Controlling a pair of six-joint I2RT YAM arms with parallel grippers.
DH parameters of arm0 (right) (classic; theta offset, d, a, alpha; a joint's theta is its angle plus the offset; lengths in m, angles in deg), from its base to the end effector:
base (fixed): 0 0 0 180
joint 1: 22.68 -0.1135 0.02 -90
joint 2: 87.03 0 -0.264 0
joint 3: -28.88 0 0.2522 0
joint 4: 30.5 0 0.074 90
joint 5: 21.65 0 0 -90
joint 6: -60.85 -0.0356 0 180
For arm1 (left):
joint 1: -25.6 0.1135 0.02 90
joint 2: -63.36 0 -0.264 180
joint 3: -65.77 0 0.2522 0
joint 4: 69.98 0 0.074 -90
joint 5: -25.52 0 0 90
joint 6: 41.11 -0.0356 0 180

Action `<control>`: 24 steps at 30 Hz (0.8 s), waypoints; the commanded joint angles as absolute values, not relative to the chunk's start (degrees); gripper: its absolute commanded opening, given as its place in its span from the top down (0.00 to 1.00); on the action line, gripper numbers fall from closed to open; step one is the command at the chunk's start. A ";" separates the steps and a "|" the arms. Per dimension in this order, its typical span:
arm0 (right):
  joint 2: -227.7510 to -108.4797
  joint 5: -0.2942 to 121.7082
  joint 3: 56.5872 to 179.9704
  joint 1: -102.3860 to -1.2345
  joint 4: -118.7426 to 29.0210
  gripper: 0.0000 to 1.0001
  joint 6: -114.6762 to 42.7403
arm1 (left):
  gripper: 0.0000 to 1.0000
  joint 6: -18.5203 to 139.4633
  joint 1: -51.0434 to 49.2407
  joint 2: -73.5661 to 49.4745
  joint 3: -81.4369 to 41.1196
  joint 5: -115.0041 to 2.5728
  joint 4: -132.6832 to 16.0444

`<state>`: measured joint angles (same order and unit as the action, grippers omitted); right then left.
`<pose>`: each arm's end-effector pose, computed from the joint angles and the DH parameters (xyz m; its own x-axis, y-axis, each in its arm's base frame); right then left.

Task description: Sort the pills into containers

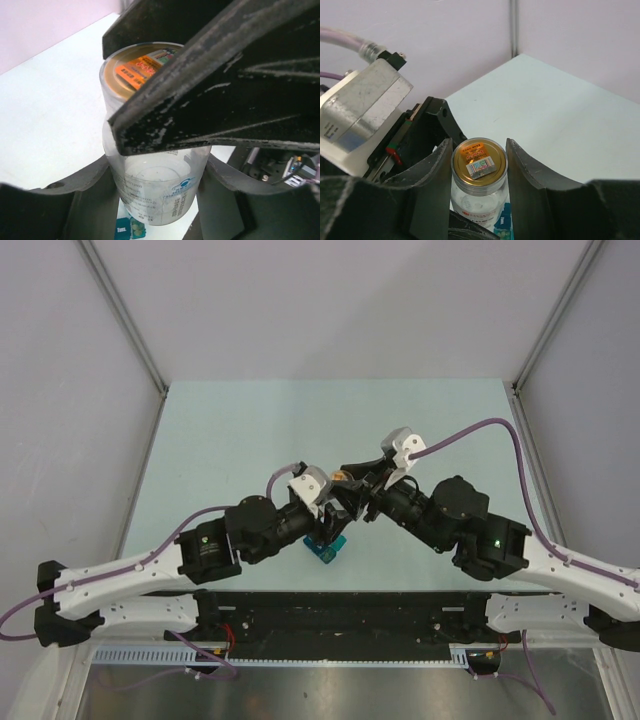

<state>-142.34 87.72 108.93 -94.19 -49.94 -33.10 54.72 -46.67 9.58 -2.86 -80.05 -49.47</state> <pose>0.0765 0.1916 0.4461 -0.0252 0.1296 -0.9912 -0.7901 0.6049 0.0992 0.0747 -0.2024 0.3804 -0.1148 0.0378 -0.9927 0.8288 0.5545 -0.0747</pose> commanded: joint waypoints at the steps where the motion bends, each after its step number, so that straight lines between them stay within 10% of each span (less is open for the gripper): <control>1: -142.59 93.67 109.97 -93.79 -47.35 0.76 -33.02 | 1.00 51.97 -47.44 8.69 -6.52 -85.04 -53.05; 9: -136.52 83.73 109.97 -93.52 -44.79 0.00 -35.30 | 1.00 53.46 -47.53 9.04 -5.47 -82.06 -52.17; 24: -127.55 73.28 109.97 -93.52 -52.96 0.00 -33.81 | 1.00 56.01 -47.44 16.43 -3.27 -52.89 -51.82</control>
